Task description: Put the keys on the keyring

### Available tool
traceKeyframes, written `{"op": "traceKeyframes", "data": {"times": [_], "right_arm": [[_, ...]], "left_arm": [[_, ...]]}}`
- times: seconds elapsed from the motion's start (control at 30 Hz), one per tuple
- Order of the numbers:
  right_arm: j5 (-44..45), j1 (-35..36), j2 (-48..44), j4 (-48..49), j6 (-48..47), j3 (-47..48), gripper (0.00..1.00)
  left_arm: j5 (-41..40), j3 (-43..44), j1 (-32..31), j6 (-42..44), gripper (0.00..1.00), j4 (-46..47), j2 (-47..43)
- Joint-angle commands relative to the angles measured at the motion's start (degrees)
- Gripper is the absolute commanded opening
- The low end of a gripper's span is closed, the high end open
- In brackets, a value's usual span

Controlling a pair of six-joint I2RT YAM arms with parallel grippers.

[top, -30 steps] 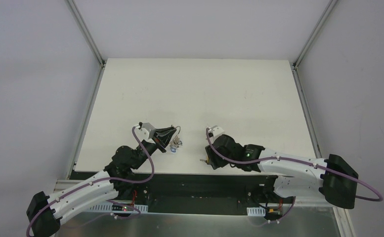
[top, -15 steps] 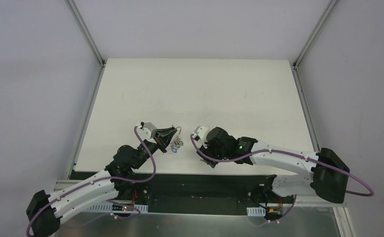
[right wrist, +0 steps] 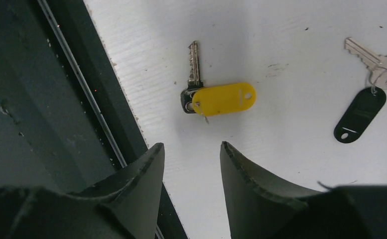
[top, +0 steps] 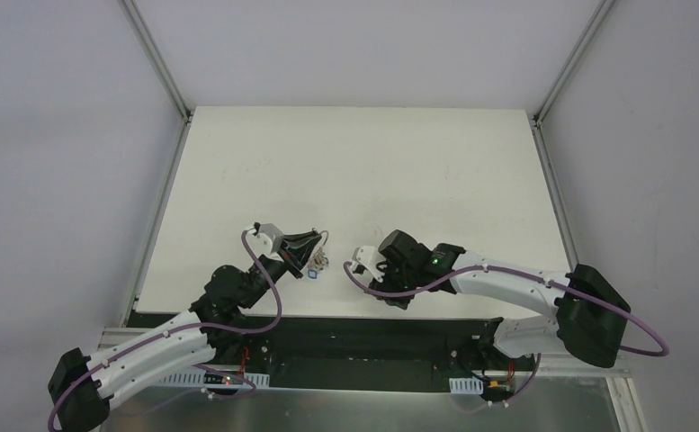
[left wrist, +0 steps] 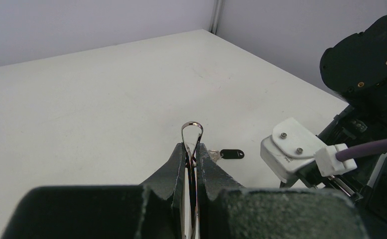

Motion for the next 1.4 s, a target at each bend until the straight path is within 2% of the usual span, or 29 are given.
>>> {"op": "traceKeyframes", "data": {"times": [0.0,0.6,0.97,1.07,1.27,1.37], "right_arm": [[-5.22,-0.06,-2.11,-1.26,-6.41,-1.09,0.47],[-3.21,-0.57,0.45,11.68,-11.99,-5.42,0.35],[-5.76,-0.91,2.37,10.83,-12.66,-5.06,0.27],[-6.41,-0.92,3.14,10.56,-12.97,-4.71,0.22],[-7.14,-0.87,5.01,7.38,-13.25,-2.86,0.01],[-6.72,-0.96,5.20,7.06,-12.90,-2.43,0.00]], "left_arm": [[-0.50,1.02,-0.43,-0.22,0.00,3.18,-0.72],[-0.67,0.94,-0.43,-0.23,0.00,3.44,-0.36],[-0.76,0.97,-0.35,-0.02,0.00,3.53,0.28],[-0.76,1.00,-0.38,-0.02,0.00,3.53,0.44],[-0.85,1.07,-0.42,0.07,0.00,3.53,0.52],[-0.88,1.06,-0.38,0.06,0.00,3.53,0.59]]}}
